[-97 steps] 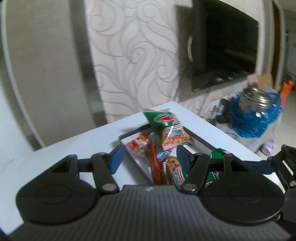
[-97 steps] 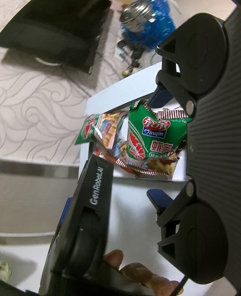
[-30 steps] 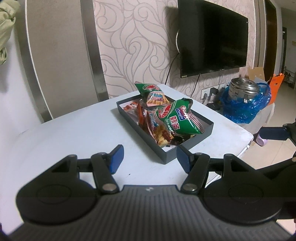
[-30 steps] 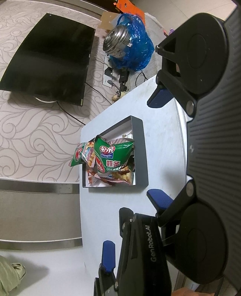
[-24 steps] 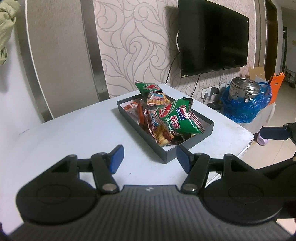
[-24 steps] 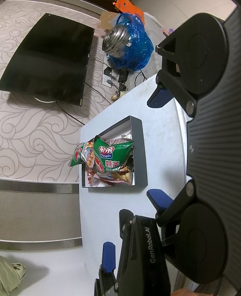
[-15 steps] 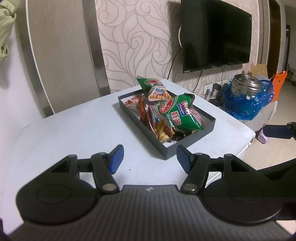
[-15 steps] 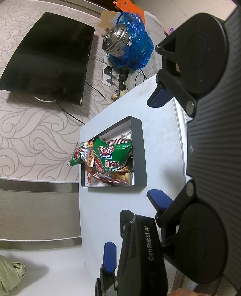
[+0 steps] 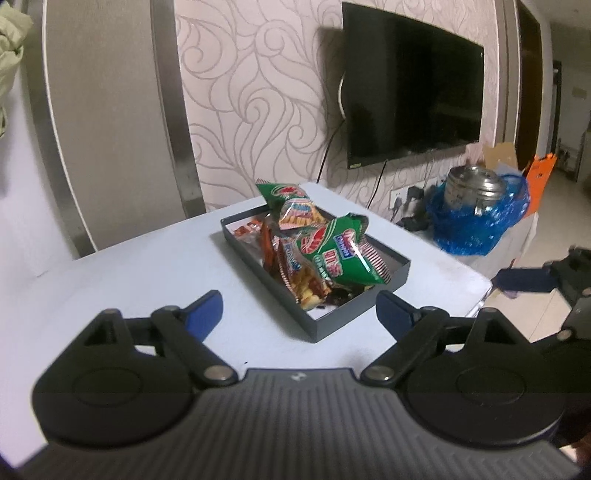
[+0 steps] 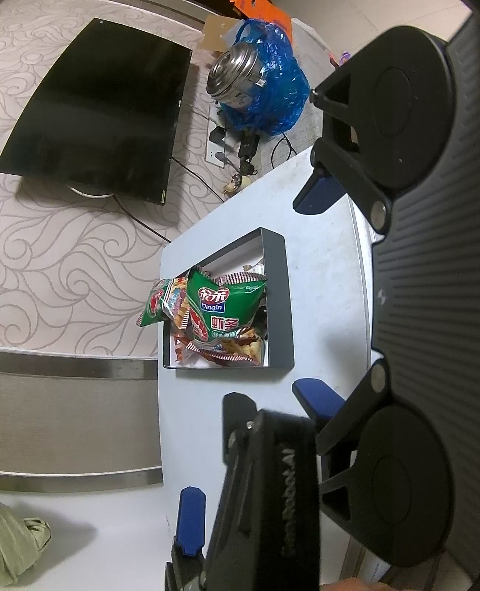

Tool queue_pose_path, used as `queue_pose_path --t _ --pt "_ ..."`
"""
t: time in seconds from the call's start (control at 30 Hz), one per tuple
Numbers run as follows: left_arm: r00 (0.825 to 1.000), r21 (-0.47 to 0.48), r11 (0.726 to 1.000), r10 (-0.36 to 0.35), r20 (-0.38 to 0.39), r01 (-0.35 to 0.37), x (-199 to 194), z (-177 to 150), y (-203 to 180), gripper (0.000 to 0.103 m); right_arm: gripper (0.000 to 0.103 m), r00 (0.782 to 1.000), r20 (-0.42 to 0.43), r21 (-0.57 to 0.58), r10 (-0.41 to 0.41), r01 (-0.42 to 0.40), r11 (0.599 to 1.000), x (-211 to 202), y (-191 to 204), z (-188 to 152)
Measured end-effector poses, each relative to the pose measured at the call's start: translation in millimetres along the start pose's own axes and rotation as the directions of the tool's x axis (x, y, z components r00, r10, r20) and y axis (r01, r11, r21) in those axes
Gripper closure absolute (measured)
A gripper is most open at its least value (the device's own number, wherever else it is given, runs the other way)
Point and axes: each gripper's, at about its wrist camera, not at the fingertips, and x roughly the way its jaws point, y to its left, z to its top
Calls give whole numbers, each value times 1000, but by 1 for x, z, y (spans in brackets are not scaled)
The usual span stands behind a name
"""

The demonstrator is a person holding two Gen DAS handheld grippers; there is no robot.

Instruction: Organize snacks

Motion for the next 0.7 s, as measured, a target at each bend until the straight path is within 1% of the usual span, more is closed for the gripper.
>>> queue_pose_path --t 0.07,0.4,0.6,0.67,0.7 --pt "1000 5 1000 -13 -9 13 2 -1 1 12 5 1000 4 -3 5 -5 1000 0 0 1" --pt "999 -2 1000 6 -36 -6 9 -1 2 12 5 1000 1 -6 11 -11 1000 4 1 3" --pt "999 -17 1000 -27 -43 26 10 -2 4 12 5 1000 -1 -6 9 -9 1000 5 -1 3" --pt "998 -25 999 -42 -37 41 11 -2 6 10 5 1000 -4 -10 9 -9 1000 5 -1 3" --pt "999 -26 999 -38 -33 37 12 -2 7 7 5 1000 -4 -10 8 -9 1000 6 0 3"
